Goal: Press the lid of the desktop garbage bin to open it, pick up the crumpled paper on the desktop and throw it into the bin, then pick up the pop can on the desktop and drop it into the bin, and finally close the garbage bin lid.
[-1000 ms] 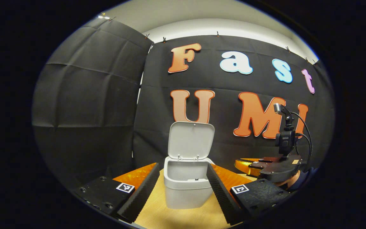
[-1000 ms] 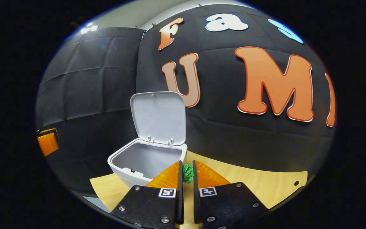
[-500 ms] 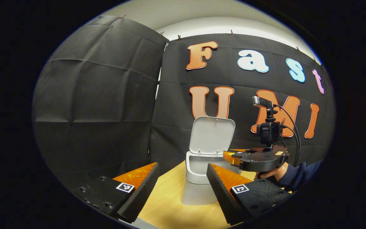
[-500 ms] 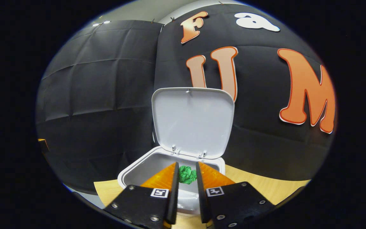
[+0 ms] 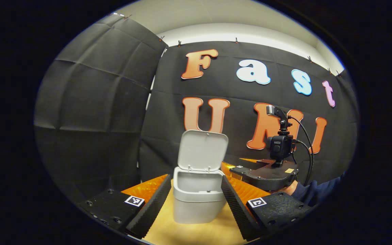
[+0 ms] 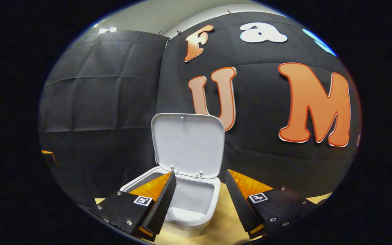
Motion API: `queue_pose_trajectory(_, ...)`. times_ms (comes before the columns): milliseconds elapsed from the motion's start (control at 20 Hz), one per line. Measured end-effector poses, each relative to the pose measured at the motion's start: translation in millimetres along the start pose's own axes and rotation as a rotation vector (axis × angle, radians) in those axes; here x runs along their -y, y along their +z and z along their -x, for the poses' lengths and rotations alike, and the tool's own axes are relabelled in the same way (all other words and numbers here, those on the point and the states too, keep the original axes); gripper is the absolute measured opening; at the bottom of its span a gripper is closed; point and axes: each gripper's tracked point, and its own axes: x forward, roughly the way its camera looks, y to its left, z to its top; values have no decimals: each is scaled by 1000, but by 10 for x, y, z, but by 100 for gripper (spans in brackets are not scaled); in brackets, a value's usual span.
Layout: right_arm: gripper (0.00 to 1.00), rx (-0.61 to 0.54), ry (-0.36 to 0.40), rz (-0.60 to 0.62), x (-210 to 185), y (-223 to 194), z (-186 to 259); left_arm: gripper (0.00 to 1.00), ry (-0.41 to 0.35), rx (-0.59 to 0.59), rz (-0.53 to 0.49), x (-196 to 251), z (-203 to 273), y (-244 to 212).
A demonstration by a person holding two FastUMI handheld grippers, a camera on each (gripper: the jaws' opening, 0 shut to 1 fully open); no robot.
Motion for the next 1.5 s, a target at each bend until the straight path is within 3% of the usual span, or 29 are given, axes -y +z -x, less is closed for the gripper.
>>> queue_pose_trajectory(150, 87, 24, -72, 16, 415, 43, 300, 94, -66, -37, 24, 288, -80, -154)
queue_pose_trajectory(400, 87, 34, -222, -26, 1156, -12, 944, 94, -180, 56, 4, 803, -179, -12)
queue_pose_trajectory(750, 87, -28, -431, -78, 1976, -428, 1875, 94, -356, -30, 8, 1624, -367, -470)
queue_pose_trajectory(1150, 87, -104, -579, -106, 2440, -901, 2679, 95, -484, -149, -54, 2439, -575, -1307)
queue_pose_trajectory(1500, 87, -151, -663, -115, 2670, -1106, 3152, 97, -507, -365, -164, 2715, -561, -2560)
